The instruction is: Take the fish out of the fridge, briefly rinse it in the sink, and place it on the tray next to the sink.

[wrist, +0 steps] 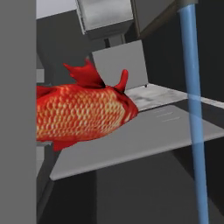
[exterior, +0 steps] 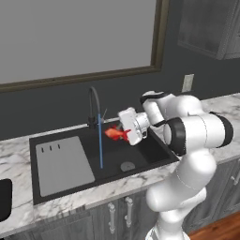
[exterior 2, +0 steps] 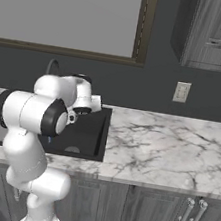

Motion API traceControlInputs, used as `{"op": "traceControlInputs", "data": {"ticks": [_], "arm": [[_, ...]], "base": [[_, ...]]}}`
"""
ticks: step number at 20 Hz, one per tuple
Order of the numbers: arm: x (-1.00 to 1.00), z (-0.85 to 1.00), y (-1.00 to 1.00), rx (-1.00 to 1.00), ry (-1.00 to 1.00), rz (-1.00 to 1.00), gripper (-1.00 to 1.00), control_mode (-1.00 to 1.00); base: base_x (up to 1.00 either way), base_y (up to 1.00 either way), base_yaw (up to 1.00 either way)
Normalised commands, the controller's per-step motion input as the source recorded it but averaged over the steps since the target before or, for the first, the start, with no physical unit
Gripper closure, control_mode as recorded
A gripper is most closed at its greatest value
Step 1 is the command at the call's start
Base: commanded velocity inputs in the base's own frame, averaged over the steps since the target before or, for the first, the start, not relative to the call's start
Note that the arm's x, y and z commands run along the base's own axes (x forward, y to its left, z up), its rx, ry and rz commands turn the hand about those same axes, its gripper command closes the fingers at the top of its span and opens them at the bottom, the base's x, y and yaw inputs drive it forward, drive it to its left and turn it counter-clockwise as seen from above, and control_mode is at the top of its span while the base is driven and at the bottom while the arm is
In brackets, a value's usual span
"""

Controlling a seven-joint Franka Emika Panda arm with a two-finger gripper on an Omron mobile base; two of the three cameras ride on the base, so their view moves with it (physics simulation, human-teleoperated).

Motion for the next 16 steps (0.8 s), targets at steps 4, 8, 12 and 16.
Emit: {"op": "traceControlInputs", "data": {"ticks": [4, 8, 12, 16], "arm": [[0.33, -0.14, 0.15, 0.02, 0.0, 0.0, 1.0, -1.0], [0.36, -0.16, 0.17, 0.0, 0.0, 0.0, 1.0, -1.0], [0.48, -0.19, 0.16, 0.0, 0.0, 0.0, 1.0, -1.0], [0.45, -0.15, 0.07, 0.0, 0.0, 0.0, 1.0, -1.0]], "base": [[0.0, 0.0, 0.0], [0.0, 0.0, 0.0], [0.0, 0.0, 0.0], [0.0, 0.0, 0.0]]}}
